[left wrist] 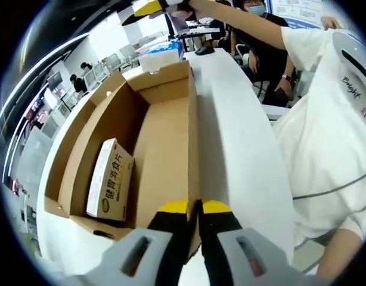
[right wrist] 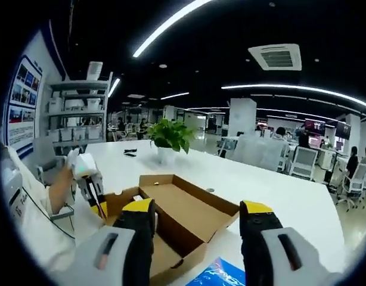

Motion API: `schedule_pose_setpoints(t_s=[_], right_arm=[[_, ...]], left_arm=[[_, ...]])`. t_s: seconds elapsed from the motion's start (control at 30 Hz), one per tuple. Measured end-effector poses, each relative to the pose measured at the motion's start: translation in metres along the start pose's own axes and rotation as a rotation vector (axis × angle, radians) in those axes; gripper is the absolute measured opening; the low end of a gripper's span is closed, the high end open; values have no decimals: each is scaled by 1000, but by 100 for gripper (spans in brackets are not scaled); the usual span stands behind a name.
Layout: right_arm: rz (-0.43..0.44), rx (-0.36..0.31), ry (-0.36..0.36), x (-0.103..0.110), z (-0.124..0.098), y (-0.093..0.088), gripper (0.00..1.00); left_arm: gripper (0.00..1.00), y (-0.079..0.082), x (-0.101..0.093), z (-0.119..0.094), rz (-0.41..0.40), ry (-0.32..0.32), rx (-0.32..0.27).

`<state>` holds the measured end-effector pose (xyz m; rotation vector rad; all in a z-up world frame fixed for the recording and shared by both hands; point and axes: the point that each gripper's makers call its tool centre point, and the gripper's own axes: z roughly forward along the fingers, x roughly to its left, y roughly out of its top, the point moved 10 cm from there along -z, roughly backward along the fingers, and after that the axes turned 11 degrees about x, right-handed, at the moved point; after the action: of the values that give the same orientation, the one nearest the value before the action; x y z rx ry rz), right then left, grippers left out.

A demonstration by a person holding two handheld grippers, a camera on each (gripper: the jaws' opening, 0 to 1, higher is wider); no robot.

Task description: Operate the shoe box by opening the lid, removing the specified soft item, and placing it in the target area until the item is outside and the box remains undamaged.

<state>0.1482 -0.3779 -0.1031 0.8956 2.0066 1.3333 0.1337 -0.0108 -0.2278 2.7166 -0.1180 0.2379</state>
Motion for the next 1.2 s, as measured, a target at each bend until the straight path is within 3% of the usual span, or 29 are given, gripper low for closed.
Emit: schedule_pose_setpoints(t_s=[0.1,0.2,0.27,0.4,0.5,0.6,0.63,0.73,0.93,1.0,1.13,1.2], right_arm=[[10,-8,3,4,1,-3,65],[83,-31,26,10,0,-4,56],[71,-73,40,17,-2,-1,55],[43,-98,2,26,1,4,59],[80,-117,30,31,4,6,65],[58,-148,45,37,6,9,54],[60,-150,47,38,6,9,53],[98,-135,72,40,13,10,65],[31,-96,-8,52,23,11,66],[36,-108,-4,56,26,13,62],[70,-93,-18,55,27,16,42],[49,-89,-32,56,29,17,43]], left_arm=[[4,0,0,0,1,1,2],[5,0,-1,1,1,3,1],[5,0,-1,1,2,5,1],[5,0,-1,1,2,5,-1],[5,0,-1,1,1,7,-2],[5,0,-1,1,3,12,-6],[5,0,-1,1,4,13,-9],[5,0,-1,0,2,11,-12],[5,0,-1,0,7,17,-12],[5,-1,-1,0,6,17,-15],[5,-1,0,0,0,14,-24],[5,-2,0,-1,-12,9,-27]])
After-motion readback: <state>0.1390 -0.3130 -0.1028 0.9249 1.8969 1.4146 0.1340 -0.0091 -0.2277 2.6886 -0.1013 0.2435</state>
